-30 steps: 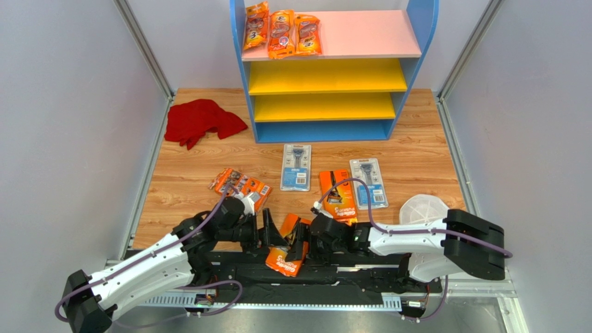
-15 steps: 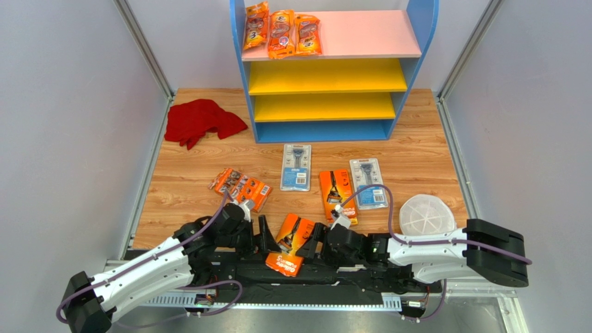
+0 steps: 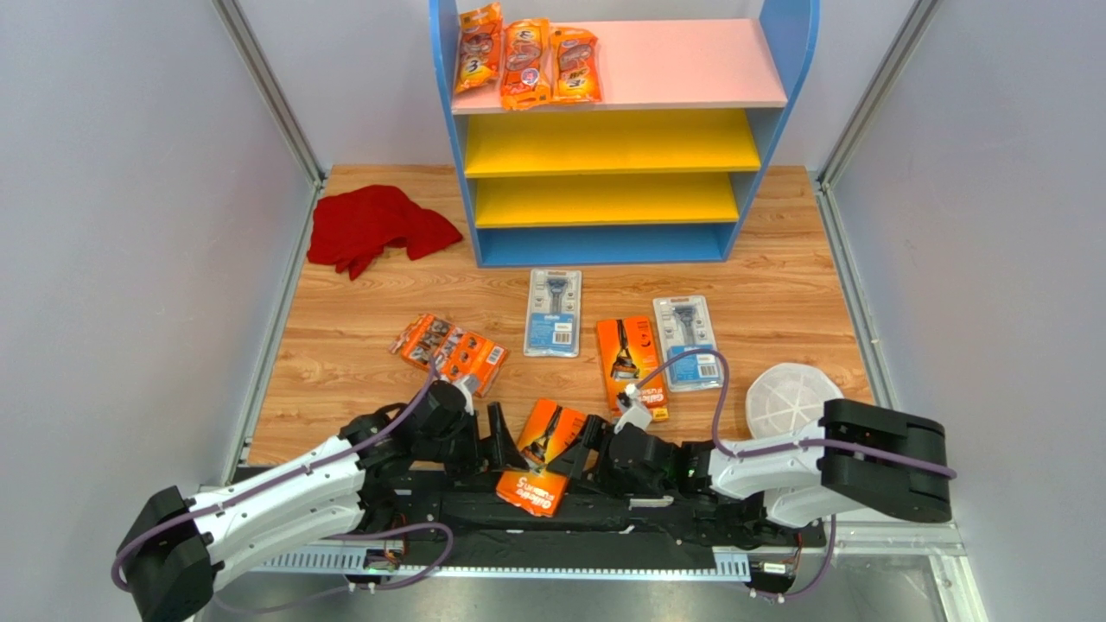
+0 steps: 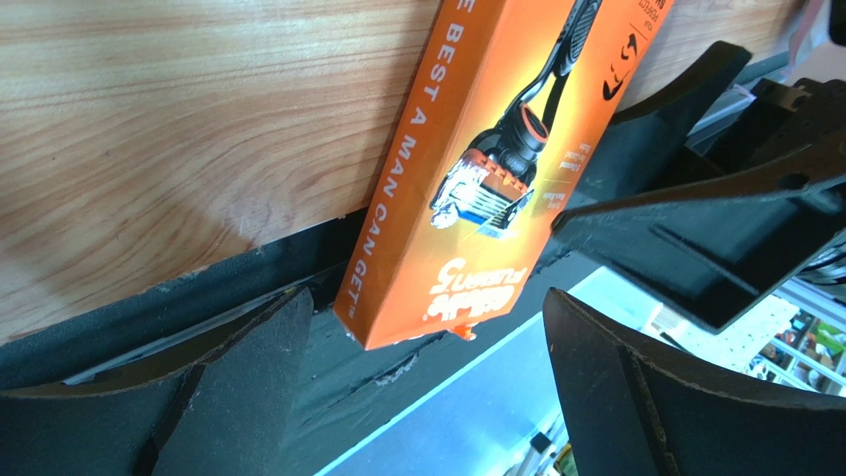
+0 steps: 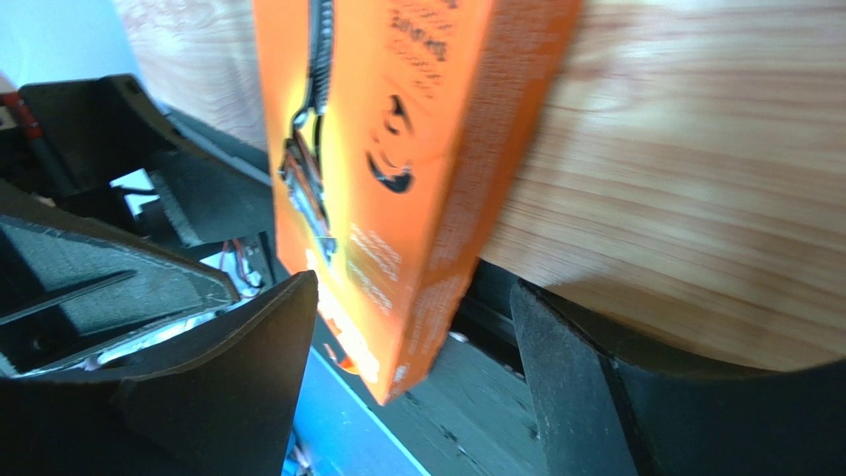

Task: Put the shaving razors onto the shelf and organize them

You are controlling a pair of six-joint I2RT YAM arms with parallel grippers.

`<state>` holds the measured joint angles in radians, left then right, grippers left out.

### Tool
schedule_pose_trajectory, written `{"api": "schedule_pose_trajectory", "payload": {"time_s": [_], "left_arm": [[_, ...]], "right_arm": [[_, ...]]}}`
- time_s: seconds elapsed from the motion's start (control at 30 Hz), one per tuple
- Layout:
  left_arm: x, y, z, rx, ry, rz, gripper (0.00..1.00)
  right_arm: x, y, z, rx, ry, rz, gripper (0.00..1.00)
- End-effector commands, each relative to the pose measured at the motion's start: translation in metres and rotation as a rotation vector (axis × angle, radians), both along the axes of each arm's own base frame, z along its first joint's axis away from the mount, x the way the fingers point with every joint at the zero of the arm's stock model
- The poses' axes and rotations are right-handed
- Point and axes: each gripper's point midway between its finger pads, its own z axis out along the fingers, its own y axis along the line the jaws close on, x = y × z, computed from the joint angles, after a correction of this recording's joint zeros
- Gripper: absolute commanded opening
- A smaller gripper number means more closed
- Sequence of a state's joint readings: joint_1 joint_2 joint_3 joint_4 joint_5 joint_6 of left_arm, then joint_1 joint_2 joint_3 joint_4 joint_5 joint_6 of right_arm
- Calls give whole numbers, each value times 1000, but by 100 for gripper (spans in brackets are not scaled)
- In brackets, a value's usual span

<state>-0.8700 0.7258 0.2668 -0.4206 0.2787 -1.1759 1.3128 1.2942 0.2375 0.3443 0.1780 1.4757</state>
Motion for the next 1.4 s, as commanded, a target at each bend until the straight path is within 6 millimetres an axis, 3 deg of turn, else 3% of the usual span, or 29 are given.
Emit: {"api": "schedule_pose_trajectory", "payload": {"time_s": [0.0,0.07,0.17,0.2,0.27,0.33,0.4,0.47,0.5,0.53,0.7,0.73,0.83,0.9,1.03,1.2,1.37], "left_arm": [[5,-10,7,-52,-23,2,95],[5,-11,9,-62,-26,-2,95],[4,-7,10,-38,-22,-1,95],[5,-6,11,-32,-31,2,95],[5,-2,15,-17,-36,3,95],[6,2,24,-11,-63,12,95],[9,6,32,-10,-93,31,96],[10,11,39,4,-112,34,97],[11,12,42,-1,-124,36,97],[11,13,46,0,-131,34,97],[15,7,60,-48,-200,2,97],[16,7,62,-53,-216,-3,98],[18,1,67,-86,-243,-21,98],[17,-3,70,-115,-251,-35,98],[19,-16,81,-210,-290,-51,98],[19,-24,95,-277,-337,-90,98],[21,-34,98,-308,-363,-137,99]], "right_arm": [[6,22,17,102,-66,20,76],[5,32,22,121,-81,56,71],[3,36,24,122,-82,70,45],[2,35,25,118,-84,67,31],[4,28,28,104,-91,37,24],[4,18,24,67,-92,26,23],[5,15,38,81,-111,20,22],[6,3,37,23,-114,12,22],[6,0,49,43,-137,16,22],[6,-10,44,-3,-138,15,21],[1,-39,53,5,-165,19,22],[-1,-44,64,42,-175,22,23],[-4,-61,63,38,-179,22,25],[-6,-69,79,94,-194,18,25],[-6,-95,77,61,-190,-17,24],[-7,-99,82,55,-201,-11,24],[-11,-80,94,31,-221,68,24]]}}
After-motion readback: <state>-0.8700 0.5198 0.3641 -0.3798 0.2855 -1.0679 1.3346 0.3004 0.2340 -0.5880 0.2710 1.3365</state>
